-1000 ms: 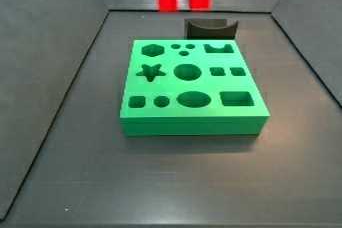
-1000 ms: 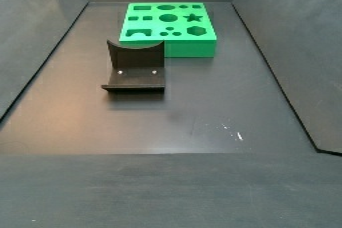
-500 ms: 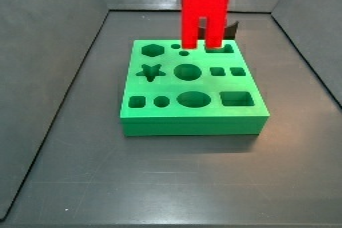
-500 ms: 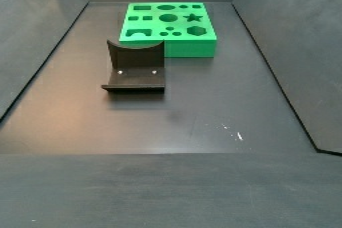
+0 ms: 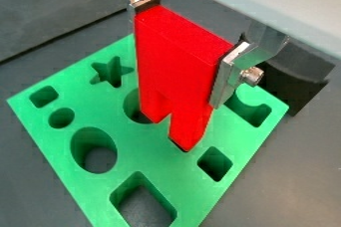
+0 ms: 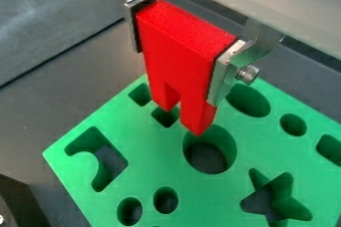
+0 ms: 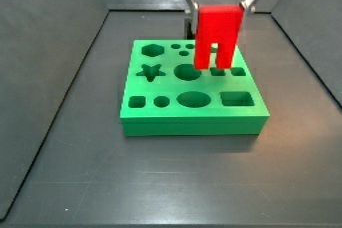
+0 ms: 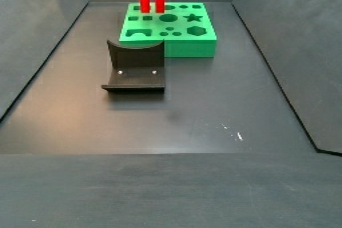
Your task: Insert the double-square object.
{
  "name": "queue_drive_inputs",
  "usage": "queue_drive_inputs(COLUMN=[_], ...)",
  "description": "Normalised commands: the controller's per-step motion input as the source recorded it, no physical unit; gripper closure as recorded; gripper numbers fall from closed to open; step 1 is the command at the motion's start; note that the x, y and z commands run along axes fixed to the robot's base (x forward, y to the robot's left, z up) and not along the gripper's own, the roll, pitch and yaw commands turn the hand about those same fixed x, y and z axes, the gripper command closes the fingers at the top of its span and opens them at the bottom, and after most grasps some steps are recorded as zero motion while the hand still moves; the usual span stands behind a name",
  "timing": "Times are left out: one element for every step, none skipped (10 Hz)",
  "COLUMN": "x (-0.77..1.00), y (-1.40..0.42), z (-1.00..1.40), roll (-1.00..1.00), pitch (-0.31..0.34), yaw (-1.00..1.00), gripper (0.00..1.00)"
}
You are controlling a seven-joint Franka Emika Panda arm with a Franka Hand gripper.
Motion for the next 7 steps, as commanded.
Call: queue_drive_inputs(x=[0.17, 0.17, 0.23, 0.27, 0.31, 0.44, 0.48], y=[0.07, 0.06, 0.06, 0.05, 0.04, 0.01, 0.00], z=[-0.26, -0.27, -0.30, -0.30, -0.28, -0.32, -0.36], roll=[0.02, 0.03, 0.02, 0.01, 0.00, 0.02, 0.02], pitch=[0.001, 0.003, 0.000, 0.000, 0.000, 0.000, 0.000], yaw=[0.02, 0.03, 0.04, 0.01, 0.00, 0.00, 0.00], gripper=[1.00, 1.00, 1.00, 1.00, 1.00, 1.00, 1.00])
